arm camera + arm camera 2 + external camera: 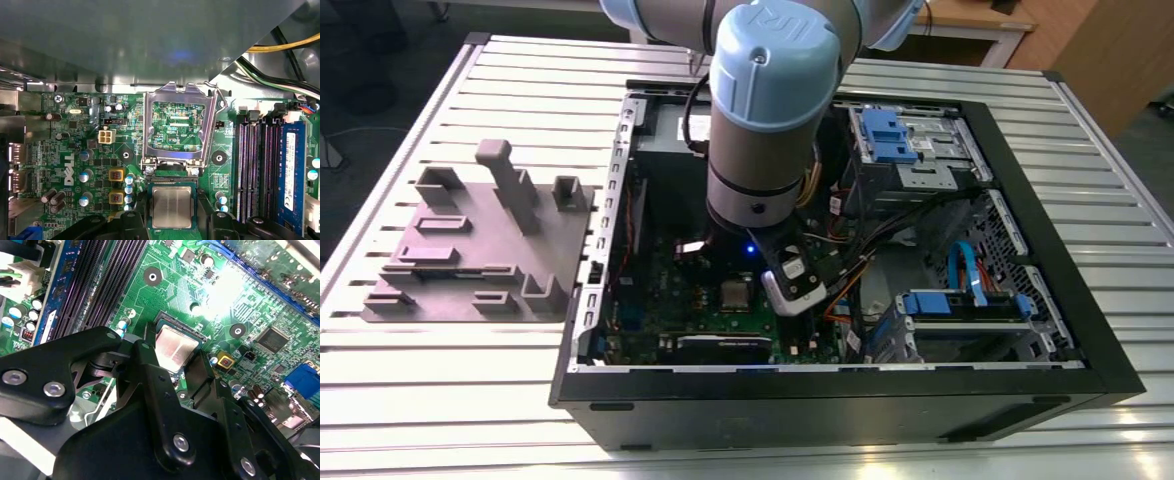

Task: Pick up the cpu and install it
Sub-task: 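Place the cpu into insertion slot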

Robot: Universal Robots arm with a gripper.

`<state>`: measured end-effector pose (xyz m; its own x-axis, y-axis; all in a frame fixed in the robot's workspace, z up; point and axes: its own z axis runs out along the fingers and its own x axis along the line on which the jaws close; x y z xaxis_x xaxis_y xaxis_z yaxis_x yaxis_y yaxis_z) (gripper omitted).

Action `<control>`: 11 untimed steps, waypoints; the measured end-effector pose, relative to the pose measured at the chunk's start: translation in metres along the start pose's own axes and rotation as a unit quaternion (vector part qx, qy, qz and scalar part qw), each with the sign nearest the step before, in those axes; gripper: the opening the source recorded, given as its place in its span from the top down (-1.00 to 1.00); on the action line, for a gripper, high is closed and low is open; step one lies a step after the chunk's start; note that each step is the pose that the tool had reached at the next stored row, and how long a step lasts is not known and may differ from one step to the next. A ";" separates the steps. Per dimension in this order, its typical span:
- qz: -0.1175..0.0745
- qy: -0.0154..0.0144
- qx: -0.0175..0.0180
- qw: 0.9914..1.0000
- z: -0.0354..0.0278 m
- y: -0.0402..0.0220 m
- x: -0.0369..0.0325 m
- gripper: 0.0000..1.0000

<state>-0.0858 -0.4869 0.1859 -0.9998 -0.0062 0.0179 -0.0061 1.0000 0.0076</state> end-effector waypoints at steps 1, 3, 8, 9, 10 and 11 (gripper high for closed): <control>0.000 0.000 0.000 1.000 0.0000 0.0000 0.0000 0.05; 0.000 0.000 0.000 1.000 0.0001 0.0001 0.0000 0.03; 0.000 0.000 0.000 1.000 0.0002 0.0001 -0.0001 -0.21; 0.000 0.000 0.000 1.000 0.0001 0.0000 -0.0001 -0.21; 0.000 0.000 0.000 1.000 0.0001 0.0000 -0.0001 -0.21; 0.000 0.000 0.000 1.000 -0.0007 0.0000 0.0000 -0.21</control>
<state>-0.0858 -0.4869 0.1866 -0.9998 -0.0057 0.0180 -0.0056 1.0000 0.0076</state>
